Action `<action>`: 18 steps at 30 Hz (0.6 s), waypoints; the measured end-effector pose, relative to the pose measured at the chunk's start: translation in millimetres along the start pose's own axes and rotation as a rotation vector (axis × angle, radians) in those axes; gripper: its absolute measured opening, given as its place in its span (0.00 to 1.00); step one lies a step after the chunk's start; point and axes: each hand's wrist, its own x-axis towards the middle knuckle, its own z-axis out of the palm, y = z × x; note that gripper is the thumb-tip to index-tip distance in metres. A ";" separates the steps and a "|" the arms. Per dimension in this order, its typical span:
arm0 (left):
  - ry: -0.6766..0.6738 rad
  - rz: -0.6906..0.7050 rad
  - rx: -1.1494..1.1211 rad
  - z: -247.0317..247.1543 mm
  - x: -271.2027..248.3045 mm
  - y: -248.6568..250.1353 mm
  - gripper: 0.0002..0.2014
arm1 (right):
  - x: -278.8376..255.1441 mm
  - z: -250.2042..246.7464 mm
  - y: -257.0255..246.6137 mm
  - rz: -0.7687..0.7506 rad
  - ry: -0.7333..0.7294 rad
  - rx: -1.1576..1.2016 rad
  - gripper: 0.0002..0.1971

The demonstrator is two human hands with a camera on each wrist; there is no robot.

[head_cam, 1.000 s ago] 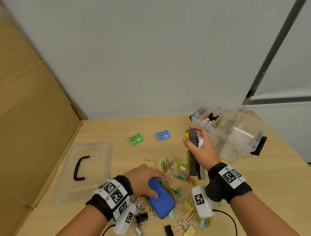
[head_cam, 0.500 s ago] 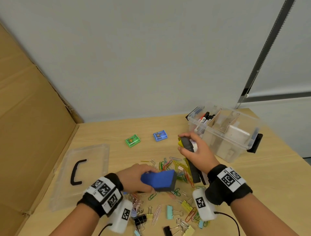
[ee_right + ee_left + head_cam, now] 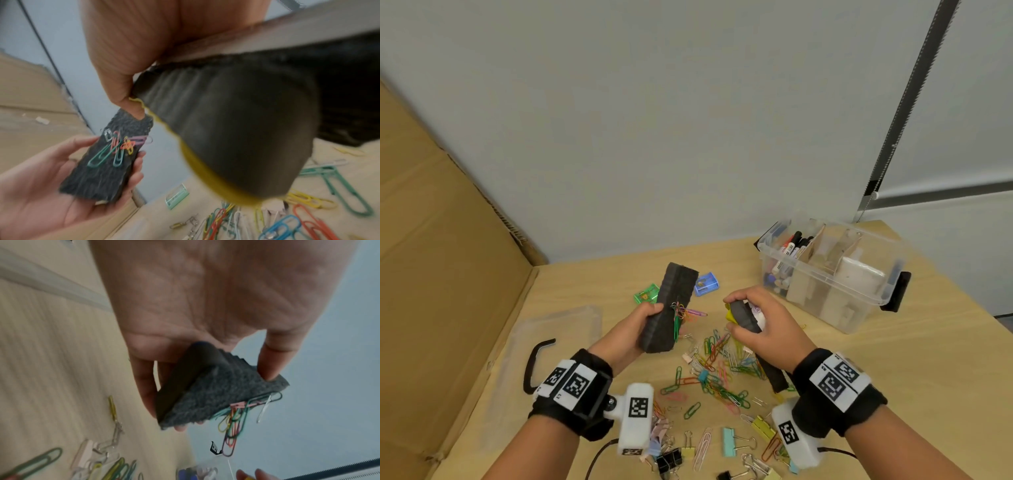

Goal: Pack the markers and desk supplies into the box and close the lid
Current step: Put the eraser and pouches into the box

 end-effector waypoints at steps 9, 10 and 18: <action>0.004 0.072 -0.175 14.8 2.6 6.6 0.24 | -2.2 9.6 -9.1 -0.136 -0.051 -0.307 0.20; 0.003 0.075 -0.202 17.1 3.6 7.2 0.25 | -2.1 11.6 -9.8 -0.145 -0.037 -0.339 0.18; 0.012 0.069 -0.231 30.7 7.6 5.3 0.25 | 11.9 13.8 -13.0 -0.120 0.216 -0.292 0.15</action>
